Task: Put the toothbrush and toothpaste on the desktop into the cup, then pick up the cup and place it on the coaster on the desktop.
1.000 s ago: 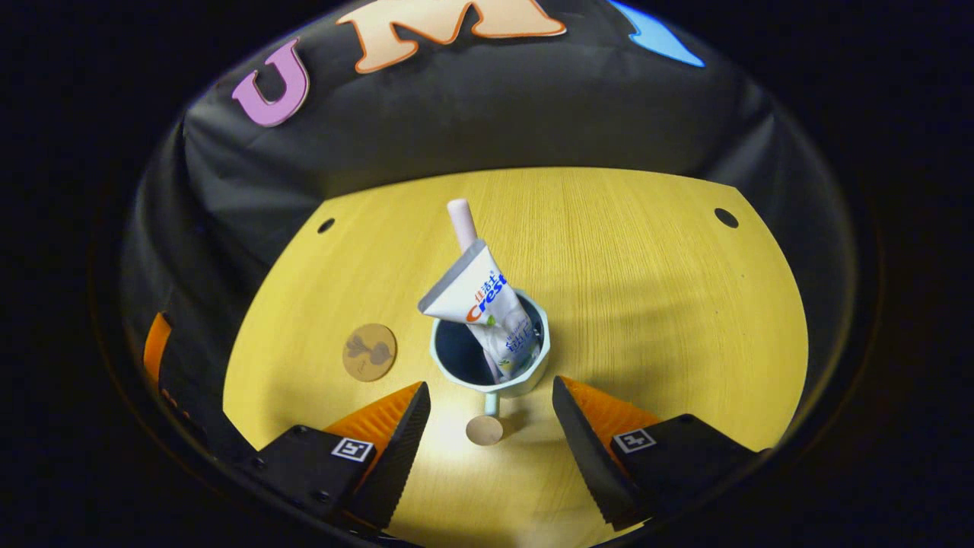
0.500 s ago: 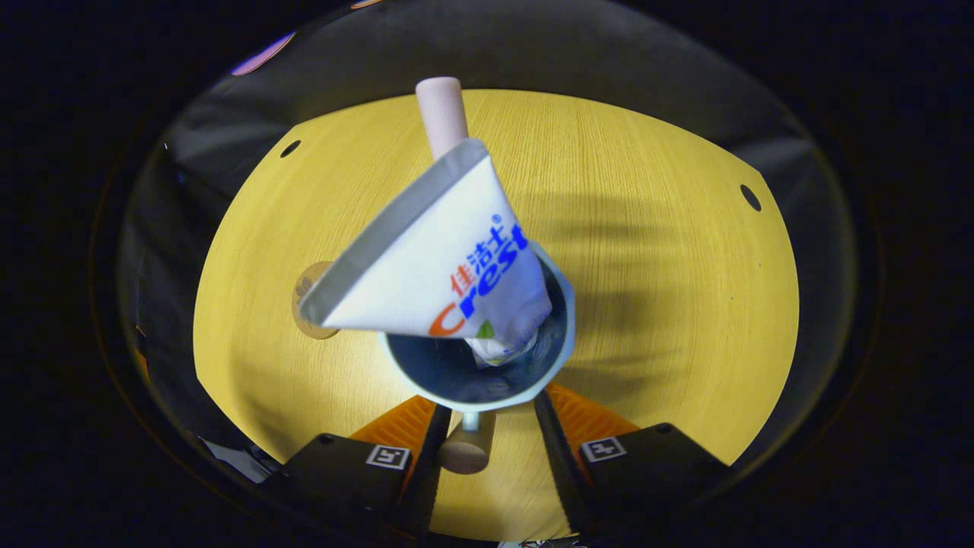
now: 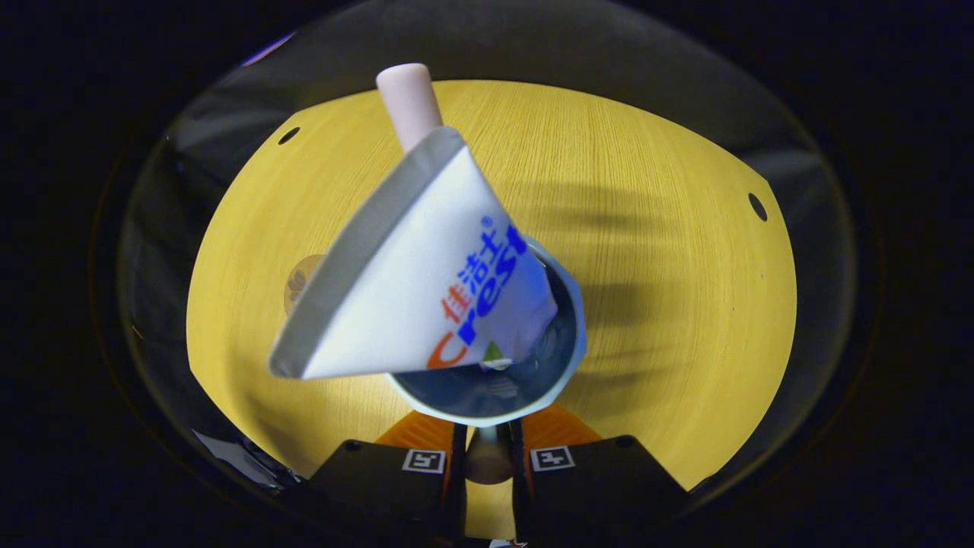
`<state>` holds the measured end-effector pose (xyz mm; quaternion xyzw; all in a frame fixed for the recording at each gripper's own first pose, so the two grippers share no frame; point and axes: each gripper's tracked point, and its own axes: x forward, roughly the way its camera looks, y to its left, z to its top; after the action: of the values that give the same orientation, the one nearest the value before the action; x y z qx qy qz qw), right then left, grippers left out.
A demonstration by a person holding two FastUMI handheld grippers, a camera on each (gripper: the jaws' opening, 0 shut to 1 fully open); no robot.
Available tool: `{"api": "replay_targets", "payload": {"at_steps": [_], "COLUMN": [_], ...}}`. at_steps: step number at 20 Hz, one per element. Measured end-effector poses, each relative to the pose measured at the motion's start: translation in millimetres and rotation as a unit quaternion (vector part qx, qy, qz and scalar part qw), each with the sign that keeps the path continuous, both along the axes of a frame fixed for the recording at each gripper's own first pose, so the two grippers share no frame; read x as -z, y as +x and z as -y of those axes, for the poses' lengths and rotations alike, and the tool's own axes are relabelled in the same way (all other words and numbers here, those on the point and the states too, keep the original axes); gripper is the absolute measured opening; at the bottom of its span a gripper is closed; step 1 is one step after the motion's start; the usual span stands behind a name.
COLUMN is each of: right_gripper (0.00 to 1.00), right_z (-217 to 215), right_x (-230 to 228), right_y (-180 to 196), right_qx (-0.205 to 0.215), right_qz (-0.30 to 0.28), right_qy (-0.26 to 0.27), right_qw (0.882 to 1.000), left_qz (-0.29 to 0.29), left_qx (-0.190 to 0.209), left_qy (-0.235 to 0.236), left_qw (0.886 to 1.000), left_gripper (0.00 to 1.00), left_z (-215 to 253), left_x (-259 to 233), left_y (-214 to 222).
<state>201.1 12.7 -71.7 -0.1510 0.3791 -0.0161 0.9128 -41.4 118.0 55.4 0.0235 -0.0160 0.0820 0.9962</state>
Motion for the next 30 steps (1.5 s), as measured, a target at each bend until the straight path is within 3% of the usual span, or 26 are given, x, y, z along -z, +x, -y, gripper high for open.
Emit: {"api": "replay_targets", "payload": {"at_steps": [4,10,16,26,30], "right_gripper": [0.24,0.24,0.24,0.24,0.27], "right_z": [-16,-81,-148,-165,-165], "right_x": [-15,-27,-2,35,33], "right_y": [-6,-13,-3,17,8], "right_qx": [-0.029,-0.094,-0.141,-0.135,-0.141], "right_qz": [0.021,0.022,-0.004,-0.037,-0.04], "right_qy": [0.006,-0.015,-0.046,-0.077,-0.071], "right_qw": [0.999,0.995,0.989,0.987,0.987], "left_qz": [-0.005,-0.014,-0.021,-0.035,-0.028], "left_qx": [0.003,0.003,-0.013,-0.056,-0.059], "left_qy": [-0.007,-0.008,-0.017,-0.06,-0.058], "left_qw": [1.0,1.0,1.0,0.996,0.996], "left_gripper": [0.95,0.95,0.95,0.95,0.95], "left_z": [-2,-11,-33,-67,-66], "left_x": [3,13,25,49,45], "left_y": [0,-3,-15,-38,-40]}}
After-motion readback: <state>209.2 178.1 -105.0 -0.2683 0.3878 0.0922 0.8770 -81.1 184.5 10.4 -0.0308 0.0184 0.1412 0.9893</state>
